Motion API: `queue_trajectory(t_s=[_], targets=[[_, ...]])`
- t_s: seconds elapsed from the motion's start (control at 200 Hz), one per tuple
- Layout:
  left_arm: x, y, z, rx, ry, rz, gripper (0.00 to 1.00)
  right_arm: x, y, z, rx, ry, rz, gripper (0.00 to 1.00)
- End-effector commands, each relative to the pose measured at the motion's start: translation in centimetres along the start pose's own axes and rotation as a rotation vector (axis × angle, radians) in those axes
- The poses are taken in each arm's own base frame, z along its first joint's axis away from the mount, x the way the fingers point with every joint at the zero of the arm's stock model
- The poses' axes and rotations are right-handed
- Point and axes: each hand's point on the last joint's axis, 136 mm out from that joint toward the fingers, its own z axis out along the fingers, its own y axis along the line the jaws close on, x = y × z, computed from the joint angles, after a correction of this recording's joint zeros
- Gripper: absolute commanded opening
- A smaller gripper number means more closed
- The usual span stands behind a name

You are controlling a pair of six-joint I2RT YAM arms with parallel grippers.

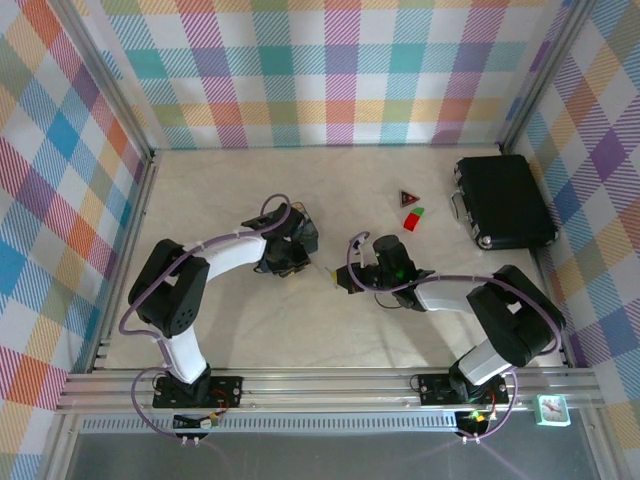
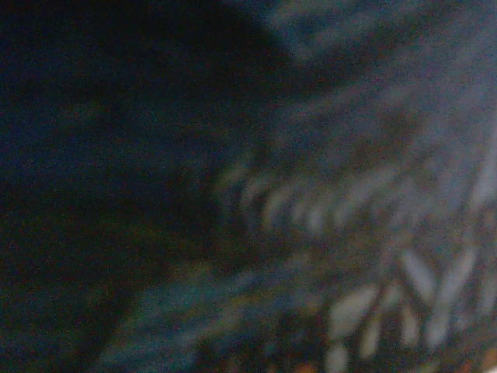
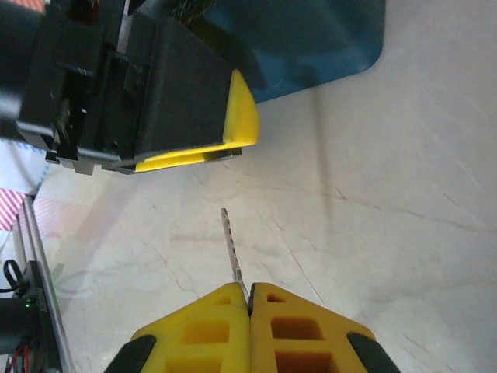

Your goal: Unlock a padlock with a key

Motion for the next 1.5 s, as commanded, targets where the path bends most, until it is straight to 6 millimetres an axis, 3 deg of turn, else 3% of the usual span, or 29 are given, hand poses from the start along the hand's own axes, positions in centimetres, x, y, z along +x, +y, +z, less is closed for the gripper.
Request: queue_trajectory(t_s=[0.0, 0.06, 0.2, 0.365, 0.6, 0.765, 1.06, 1.285, 1.495], targets=[[-0.1, 1.2, 0.8, -0.056, -0.044, 0.105, 0.28, 0.6, -0.8, -0.8, 0.054, 0.025, -0.016, 0.00], [-0.2, 1.6, 1.1, -0.075, -0.063, 0.128, 0.34, 0.5, -0.6, -1.0, 0.058, 0.027, -0.025, 0.00], [-0.7, 1.5, 0.2, -0.068, -0.109, 0.154, 0.58, -0.1, -0.1, -1.3, 0.060, 0.035, -0.047, 0.00], [-0.8, 1.3, -2.1, 0.014, -0.198, 0.157, 0.66, -0.4, 0.3, -1.4, 0.048, 0.032, -0.055, 0.00], [-0.6, 1.8, -3.1, 0.133, -0.318, 0.215, 0.61, -0.2, 0.8, -1.4, 0.027, 0.054, -0.042, 0.00], [-1.6, -0.2, -3.1, 0.259, -0.418, 0.275, 0.55, -0.7, 1.5, -1.7, 0.016, 0.062, -0.061, 0.00], [-3.7, -1.7, 0.1, 0.256, -0.476, 0.249, 0.44, -1.2, 1.8, -2.3, 0.024, 0.043, -0.052, 0.00], [-3.6, -0.5, 2.2, 0.157, -0.464, 0.238, 0.43, -1.0, 1.4, -3.0, 0.053, 0.021, -0.051, 0.00], [-3.9, -0.3, 3.1, 0.136, -0.454, 0.205, 0.35, -0.8, 1.1, -2.5, 0.050, 0.027, -0.039, 0.00]])
